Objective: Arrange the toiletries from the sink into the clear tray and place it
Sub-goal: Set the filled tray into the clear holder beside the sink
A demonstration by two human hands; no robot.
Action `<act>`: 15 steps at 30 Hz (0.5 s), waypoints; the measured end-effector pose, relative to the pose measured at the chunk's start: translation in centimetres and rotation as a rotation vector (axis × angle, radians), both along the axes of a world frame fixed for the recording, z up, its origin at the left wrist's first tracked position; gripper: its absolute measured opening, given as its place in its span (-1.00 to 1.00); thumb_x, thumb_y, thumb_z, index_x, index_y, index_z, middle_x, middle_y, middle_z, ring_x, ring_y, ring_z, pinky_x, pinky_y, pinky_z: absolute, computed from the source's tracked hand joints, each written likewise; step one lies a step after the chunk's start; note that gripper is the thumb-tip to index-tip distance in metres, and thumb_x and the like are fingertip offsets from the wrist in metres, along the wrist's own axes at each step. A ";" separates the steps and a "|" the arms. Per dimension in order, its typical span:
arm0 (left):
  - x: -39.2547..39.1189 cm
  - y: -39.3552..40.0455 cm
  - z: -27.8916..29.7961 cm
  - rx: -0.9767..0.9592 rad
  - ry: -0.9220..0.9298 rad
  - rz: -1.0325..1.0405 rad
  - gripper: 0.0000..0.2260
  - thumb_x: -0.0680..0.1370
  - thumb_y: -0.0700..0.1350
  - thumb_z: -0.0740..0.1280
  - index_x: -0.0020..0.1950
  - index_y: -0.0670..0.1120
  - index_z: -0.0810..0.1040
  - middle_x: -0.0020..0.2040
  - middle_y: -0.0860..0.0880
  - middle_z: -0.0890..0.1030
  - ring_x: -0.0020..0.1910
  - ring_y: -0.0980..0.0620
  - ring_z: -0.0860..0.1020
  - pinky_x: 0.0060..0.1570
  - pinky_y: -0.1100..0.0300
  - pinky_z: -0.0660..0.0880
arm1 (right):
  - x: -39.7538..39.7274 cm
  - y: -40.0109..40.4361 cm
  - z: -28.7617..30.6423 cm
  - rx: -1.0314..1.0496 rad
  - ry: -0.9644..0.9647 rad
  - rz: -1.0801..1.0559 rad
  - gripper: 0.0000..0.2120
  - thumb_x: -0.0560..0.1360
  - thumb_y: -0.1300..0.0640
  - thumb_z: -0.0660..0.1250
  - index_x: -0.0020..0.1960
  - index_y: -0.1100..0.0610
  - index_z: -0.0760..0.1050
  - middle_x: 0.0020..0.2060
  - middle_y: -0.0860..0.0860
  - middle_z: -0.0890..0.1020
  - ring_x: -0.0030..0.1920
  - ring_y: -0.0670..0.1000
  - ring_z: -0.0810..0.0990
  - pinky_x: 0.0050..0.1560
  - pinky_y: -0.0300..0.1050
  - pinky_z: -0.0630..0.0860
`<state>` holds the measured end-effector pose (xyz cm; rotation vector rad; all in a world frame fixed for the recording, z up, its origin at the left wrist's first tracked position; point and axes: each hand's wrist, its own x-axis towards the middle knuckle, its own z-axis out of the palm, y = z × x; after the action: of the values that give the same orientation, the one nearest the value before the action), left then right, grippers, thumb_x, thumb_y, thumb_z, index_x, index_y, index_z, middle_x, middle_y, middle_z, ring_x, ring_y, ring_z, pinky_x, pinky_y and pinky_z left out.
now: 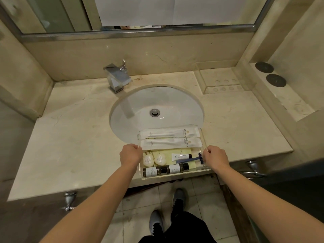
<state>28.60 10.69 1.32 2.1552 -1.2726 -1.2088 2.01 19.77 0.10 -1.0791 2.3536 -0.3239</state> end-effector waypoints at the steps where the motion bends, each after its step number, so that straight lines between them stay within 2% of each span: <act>1: -0.4 -0.2 0.2 -0.009 0.004 0.004 -0.85 0.51 -0.23 0.27 -0.14 -0.19 0.64 -0.17 -0.13 0.66 -0.09 -0.14 0.61 -0.02 -0.01 0.57 | -0.3 -0.1 0.0 -0.004 0.004 -0.004 -0.74 0.55 0.19 0.16 -0.21 0.29 0.51 -0.28 0.17 0.62 -0.30 0.10 0.51 -0.34 -0.09 0.39; 7: -2.9 -2.6 1.0 -0.072 0.051 0.008 -0.83 0.51 -0.23 0.25 -0.24 -0.14 0.58 -0.22 -0.15 0.65 -0.13 -0.19 0.63 -0.01 -0.09 0.59 | -2.7 -1.7 1.1 -0.040 0.003 -0.033 -0.74 0.54 0.19 0.17 -0.28 0.26 0.46 -0.32 0.15 0.58 -0.34 0.07 0.45 -0.36 -0.12 0.34; 10: -4.8 -3.8 1.2 -0.082 0.071 0.023 -0.86 0.50 -0.24 0.25 -0.19 -0.18 0.59 -0.19 -0.17 0.64 -0.13 -0.17 0.61 -0.03 -0.08 0.59 | -4.4 -2.6 1.5 -0.058 0.001 -0.044 -0.72 0.54 0.20 0.17 -0.35 0.19 0.34 -0.38 0.11 0.48 -0.38 0.06 0.36 -0.39 -0.11 0.26; 13: -7.2 -4.9 1.3 -0.050 0.130 0.044 -0.91 0.48 -0.20 0.27 -0.09 -0.15 0.55 -0.13 -0.13 0.61 -0.13 -0.12 0.57 -0.06 -0.03 0.56 | -6.6 -3.4 1.7 -0.070 -0.034 -0.052 -0.72 0.53 0.20 0.16 -0.35 0.18 0.31 -0.39 0.12 0.46 -0.38 0.06 0.34 -0.38 -0.11 0.25; 15: -9.0 -5.6 1.5 -0.018 0.224 0.043 -0.97 0.48 -0.17 0.27 -0.11 -0.11 0.46 -0.14 -0.12 0.56 -0.20 -0.10 0.52 -0.17 -0.04 0.53 | -8.3 -4.0 1.8 -0.066 -0.054 -0.059 -0.72 0.53 0.20 0.17 -0.36 0.17 0.32 -0.38 0.13 0.49 -0.37 0.07 0.37 -0.37 -0.11 0.27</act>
<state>19.56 5.12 2.83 1.9595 -1.1326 -1.3706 -6.30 15.82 1.87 -1.0201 2.3442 -0.4499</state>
